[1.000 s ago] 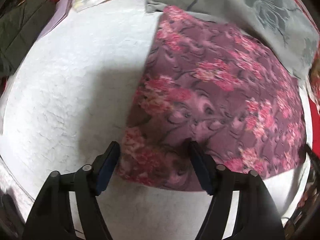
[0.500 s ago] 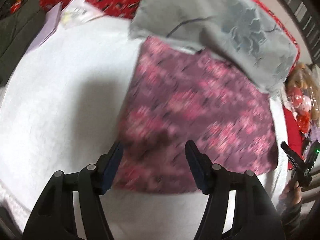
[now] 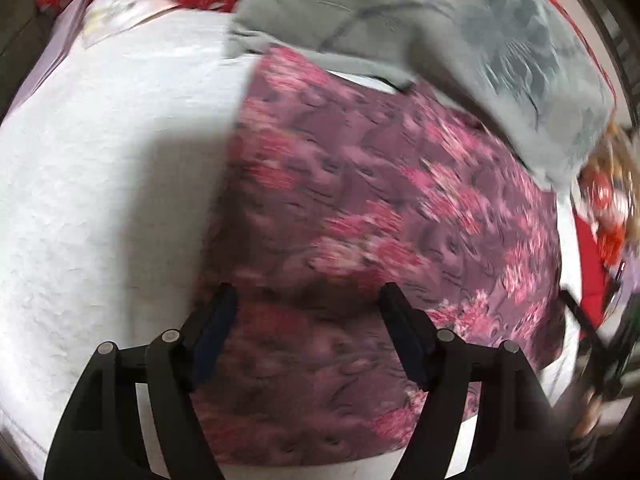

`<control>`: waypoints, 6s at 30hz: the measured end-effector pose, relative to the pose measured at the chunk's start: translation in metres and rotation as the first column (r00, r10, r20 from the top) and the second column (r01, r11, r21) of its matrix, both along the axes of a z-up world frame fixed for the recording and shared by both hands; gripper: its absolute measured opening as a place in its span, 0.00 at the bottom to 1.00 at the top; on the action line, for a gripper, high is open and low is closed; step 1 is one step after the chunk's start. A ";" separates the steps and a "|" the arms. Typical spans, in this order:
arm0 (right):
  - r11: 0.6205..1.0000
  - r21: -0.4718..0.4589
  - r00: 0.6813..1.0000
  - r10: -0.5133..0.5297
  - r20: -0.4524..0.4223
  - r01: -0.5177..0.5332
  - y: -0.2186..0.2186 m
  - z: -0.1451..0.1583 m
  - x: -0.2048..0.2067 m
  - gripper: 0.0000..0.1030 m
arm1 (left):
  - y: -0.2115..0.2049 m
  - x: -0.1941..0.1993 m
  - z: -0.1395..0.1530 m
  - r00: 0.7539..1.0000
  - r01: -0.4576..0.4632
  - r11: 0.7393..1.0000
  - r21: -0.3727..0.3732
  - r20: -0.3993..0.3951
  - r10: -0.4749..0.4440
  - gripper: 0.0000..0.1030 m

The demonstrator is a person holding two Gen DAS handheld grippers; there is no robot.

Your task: Fold small clothes

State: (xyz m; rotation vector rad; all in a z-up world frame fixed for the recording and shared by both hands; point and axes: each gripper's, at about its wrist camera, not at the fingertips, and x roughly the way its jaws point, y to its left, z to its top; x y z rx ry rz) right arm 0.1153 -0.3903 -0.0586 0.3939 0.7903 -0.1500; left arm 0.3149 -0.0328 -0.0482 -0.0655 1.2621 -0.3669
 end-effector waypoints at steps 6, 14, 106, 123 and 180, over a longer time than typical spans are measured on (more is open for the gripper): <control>0.922 -0.068 0.924 0.382 -0.006 -0.382 0.128 0.011 0.001 0.44 | 0.053 0.015 0.008 0.996 -0.074 0.997 -0.004 -0.057 0.074 0.71; 0.651 -0.362 0.729 0.670 -0.139 -0.667 0.315 -0.018 -0.003 0.60 | 0.103 0.008 0.008 0.990 -0.078 0.997 -0.011 -0.115 0.076 0.71; 0.932 0.362 0.996 -0.025 0.083 -0.007 -0.092 0.005 0.058 0.46 | -0.139 0.003 0.030 0.981 0.060 0.958 -0.281 -0.162 -0.109 0.47; 0.950 0.307 0.997 -0.066 0.036 0.052 -0.109 -0.018 0.072 0.10 | -0.157 -0.015 0.016 0.995 0.094 0.990 -0.108 0.028 -0.092 0.48; 0.977 0.210 0.999 0.030 -0.032 -0.023 -0.077 -0.012 0.013 0.07 | -0.135 -0.050 0.002 0.974 0.220 0.960 -0.174 -0.007 -0.225 0.56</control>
